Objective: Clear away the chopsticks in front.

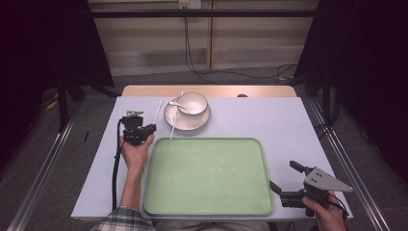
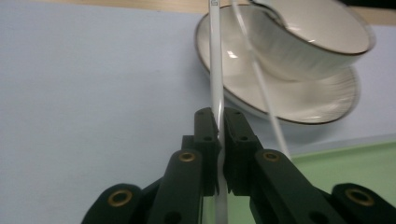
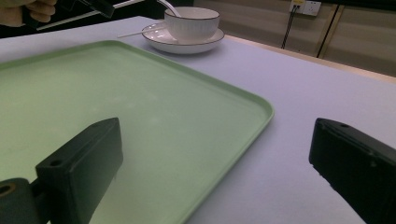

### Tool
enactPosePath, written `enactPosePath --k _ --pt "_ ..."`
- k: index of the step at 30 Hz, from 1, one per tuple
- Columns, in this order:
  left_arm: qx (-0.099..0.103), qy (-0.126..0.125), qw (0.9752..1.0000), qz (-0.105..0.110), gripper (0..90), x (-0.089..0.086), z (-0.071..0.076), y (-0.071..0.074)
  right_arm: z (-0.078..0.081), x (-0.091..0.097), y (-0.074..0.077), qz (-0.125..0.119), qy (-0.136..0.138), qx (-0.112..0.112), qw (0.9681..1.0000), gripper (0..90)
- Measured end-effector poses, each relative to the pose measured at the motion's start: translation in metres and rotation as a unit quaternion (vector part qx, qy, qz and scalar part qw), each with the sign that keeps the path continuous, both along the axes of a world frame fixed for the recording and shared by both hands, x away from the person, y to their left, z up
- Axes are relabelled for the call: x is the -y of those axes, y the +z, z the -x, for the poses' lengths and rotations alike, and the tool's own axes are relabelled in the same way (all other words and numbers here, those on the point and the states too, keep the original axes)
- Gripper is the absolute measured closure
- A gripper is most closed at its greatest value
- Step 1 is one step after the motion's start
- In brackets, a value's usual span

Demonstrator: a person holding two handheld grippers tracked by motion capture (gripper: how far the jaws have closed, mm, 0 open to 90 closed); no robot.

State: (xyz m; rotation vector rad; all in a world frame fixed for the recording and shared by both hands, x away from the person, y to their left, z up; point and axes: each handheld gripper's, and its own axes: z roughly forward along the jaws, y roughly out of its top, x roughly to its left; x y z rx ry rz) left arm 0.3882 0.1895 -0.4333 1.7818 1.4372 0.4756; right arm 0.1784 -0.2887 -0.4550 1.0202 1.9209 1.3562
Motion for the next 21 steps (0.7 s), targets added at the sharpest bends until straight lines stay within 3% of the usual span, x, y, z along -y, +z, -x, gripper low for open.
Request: enactPosePath --k 6,9,11,13,18,21 --pt "-0.007 -0.001 1.0000 -0.004 85.2 0.003 0.010 -0.001 0.000 0.001 0.000 0.001 -0.001 0.001 1.0000 2.1" --pt "-0.006 0.004 0.9999 0.008 85.2 0.003 0.017 -0.003 0.000 0.000 0.000 0.000 -0.002 0.001 1.0000 2.1" --pt "-0.005 -0.003 1.0000 -0.007 85.2 0.005 0.020 -0.004 0.000 0.000 0.000 0.000 0.000 0.001 1.0000 2.1" --pt "0.006 -0.007 1.0000 0.002 85.2 0.007 0.025 -0.006 0.000 0.000 0.000 0.000 0.000 0.001 1.0000 2.1" --pt "0.003 0.001 0.9997 0.023 85.2 0.007 0.037 -0.014 0.001 0.000 0.000 -0.002 -0.002 0.001 1.0000 2.1" --pt "0.006 0.009 0.9999 0.013 85.2 0.007 0.046 -0.012 0.001 0.000 0.000 -0.002 -0.002 0.001 1.0000 2.1"
